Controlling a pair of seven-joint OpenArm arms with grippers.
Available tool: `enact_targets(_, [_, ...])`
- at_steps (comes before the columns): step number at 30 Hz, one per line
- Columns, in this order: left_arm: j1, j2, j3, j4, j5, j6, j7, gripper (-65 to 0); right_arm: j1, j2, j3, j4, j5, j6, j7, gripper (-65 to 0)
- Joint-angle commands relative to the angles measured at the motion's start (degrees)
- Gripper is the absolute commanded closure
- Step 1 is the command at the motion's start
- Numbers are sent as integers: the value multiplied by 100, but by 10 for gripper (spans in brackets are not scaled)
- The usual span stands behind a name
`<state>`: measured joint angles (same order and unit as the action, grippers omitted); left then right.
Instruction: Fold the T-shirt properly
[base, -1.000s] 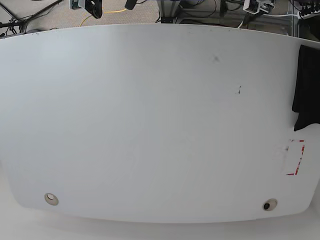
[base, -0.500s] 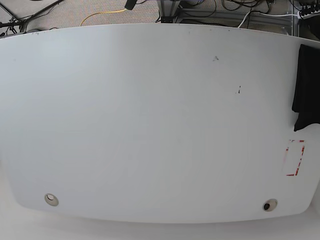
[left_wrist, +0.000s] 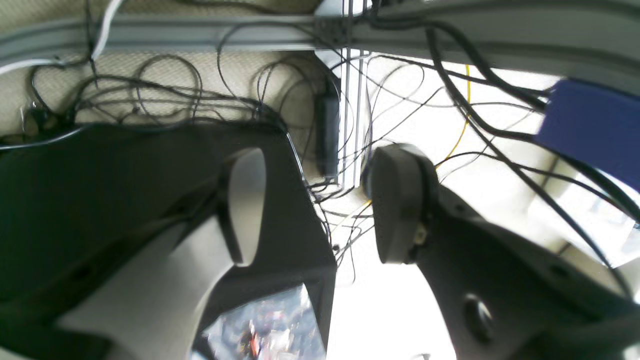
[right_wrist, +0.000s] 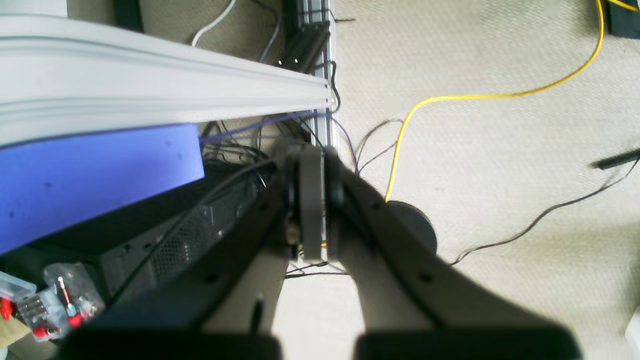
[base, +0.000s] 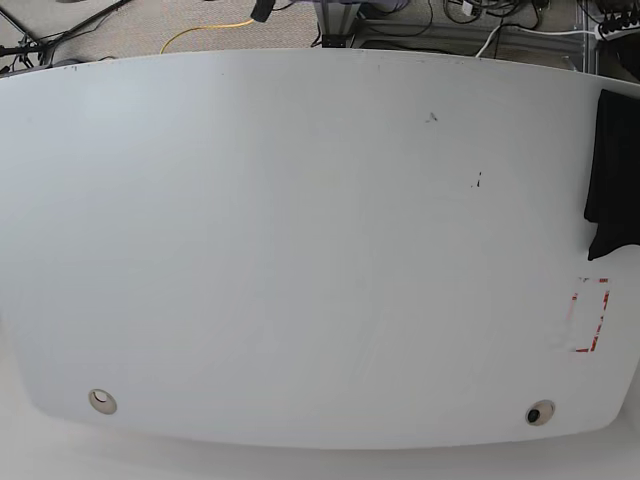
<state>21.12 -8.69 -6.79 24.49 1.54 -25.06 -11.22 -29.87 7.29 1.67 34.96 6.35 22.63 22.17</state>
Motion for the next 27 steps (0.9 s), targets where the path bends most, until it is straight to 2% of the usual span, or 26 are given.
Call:
enact_targets(1, [-174, -67, 156, -555, -44, -30, -78, -308, 134, 40, 13, -344, 38, 44, -24, 0])
enact_targets(4, [-614, -67, 323, -1064, -44, 154, -69, -310, 494, 40, 13, -670, 46, 44, -217, 0])
enact_targets(9, [-1088, -59, 718, -1539, -35, 1253, -42, -311, 767, 49, 13, -758, 11, 44, -551, 0])
enact_targets(12, [-1308, -41, 1079, -1812, -35, 1614, -42, -312, 908, 49, 13, -758, 11, 18, -833, 0])
enact_targets(17, [-1510, -23, 1246, -2119, -79, 1675, -42, -312, 1048, 40, -13, -758, 2, -325, -1184, 0])
enact_targets(23, [-1528, 117, 1246, -2075, -79, 1684, 248, -312, 1136, 14, -13, -758, 2, -351, -1299, 0])
enact_targets(27, [-1528, 126, 1246, -2075, -79, 1684, 248, -312, 1136, 5, -22, -766, 2, -351, -1299, 0])
